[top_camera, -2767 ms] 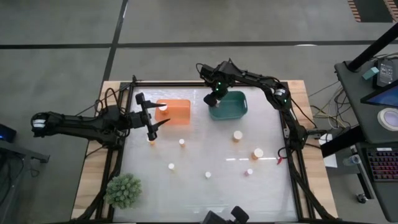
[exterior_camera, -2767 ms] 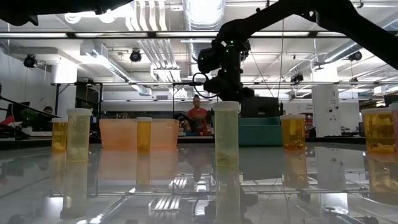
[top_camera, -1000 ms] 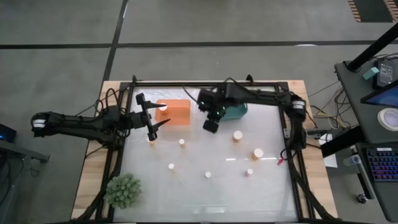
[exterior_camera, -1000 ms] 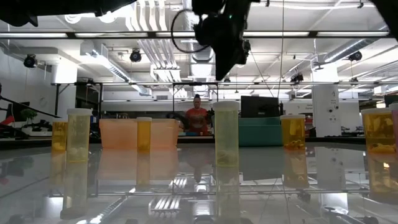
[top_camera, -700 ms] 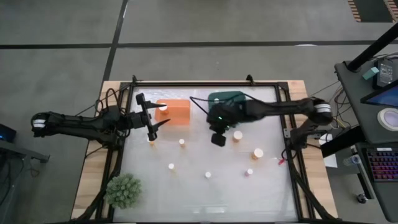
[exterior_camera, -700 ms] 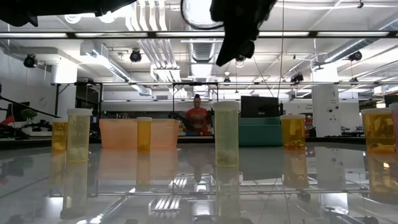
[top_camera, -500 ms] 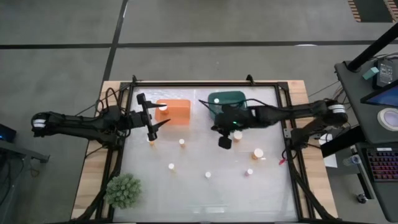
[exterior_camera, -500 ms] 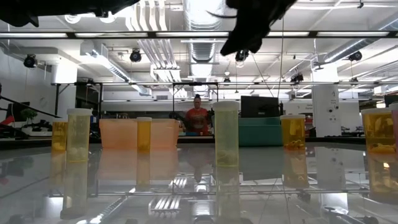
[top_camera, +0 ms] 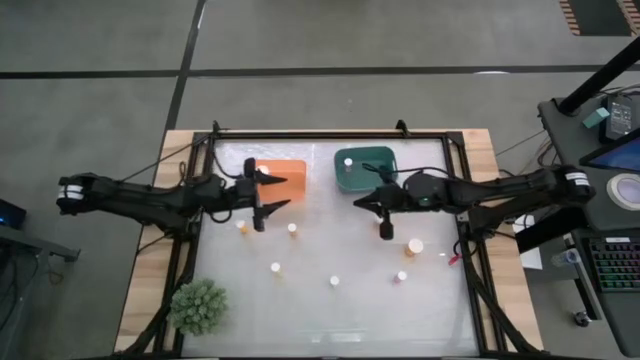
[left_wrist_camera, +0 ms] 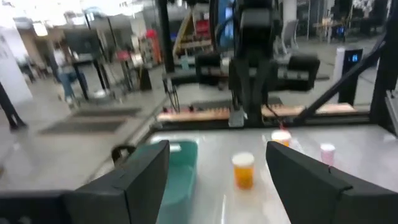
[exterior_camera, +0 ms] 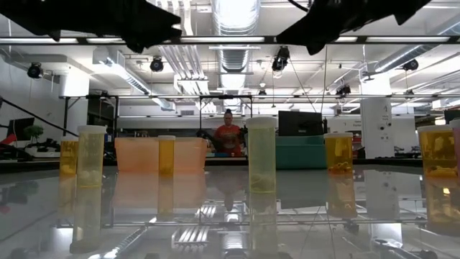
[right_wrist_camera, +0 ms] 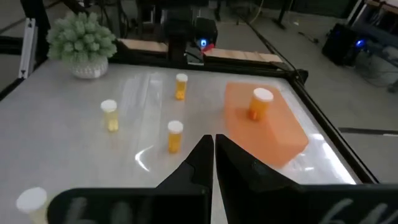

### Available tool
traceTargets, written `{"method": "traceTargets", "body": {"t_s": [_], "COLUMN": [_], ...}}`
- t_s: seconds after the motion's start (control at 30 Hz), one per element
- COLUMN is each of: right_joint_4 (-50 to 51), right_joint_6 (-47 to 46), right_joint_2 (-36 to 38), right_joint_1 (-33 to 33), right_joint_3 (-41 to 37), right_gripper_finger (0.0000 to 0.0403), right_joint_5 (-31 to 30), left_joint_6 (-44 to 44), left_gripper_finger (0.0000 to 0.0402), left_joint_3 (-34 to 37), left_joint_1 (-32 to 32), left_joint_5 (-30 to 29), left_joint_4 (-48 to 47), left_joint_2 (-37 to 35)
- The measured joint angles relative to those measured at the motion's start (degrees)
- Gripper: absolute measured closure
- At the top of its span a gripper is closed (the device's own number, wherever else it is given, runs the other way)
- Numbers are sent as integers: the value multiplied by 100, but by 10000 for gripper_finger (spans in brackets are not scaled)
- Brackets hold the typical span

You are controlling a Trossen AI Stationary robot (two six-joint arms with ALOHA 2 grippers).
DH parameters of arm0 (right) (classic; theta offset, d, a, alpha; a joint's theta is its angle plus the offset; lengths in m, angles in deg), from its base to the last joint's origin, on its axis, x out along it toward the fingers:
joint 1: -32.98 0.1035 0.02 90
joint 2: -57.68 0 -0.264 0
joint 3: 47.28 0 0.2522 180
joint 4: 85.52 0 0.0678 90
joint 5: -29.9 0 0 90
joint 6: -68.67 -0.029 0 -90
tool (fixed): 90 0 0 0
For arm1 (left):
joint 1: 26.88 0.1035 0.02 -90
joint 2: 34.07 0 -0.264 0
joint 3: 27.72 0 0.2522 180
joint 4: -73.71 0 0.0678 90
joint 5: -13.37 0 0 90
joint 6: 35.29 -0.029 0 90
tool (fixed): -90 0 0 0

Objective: Pick and place medicine bottles into bin by pill shape (circle, oval)
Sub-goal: Put the right small orange pill bottle into the green bin

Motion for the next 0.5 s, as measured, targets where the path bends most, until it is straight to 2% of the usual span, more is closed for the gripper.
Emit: {"method": "traceTargets", "body": {"t_s": [0.1, 0.37, 0.5], "right_joint_4": [-73, -72, -72], "right_joint_6": [5, -162, -159], "right_joint_2": [219, 359, 273], "right_joint_1": [0, 0, 0], "right_joint_3": [-173, -319, -319], "right_gripper_finger": [394, 394, 394], "right_joint_5": [2, 11, 16], "left_joint_6": [46, 44, 44], "left_gripper_finger": [150, 150, 150], "left_joint_3": [-259, -1498, -1885], "left_joint_1": [0, 0, -2], "left_joint_5": [0, 0, 118], "left_joint_4": [-607, -3961, -4983], "left_joint_2": [268, 1112, 1714]}}
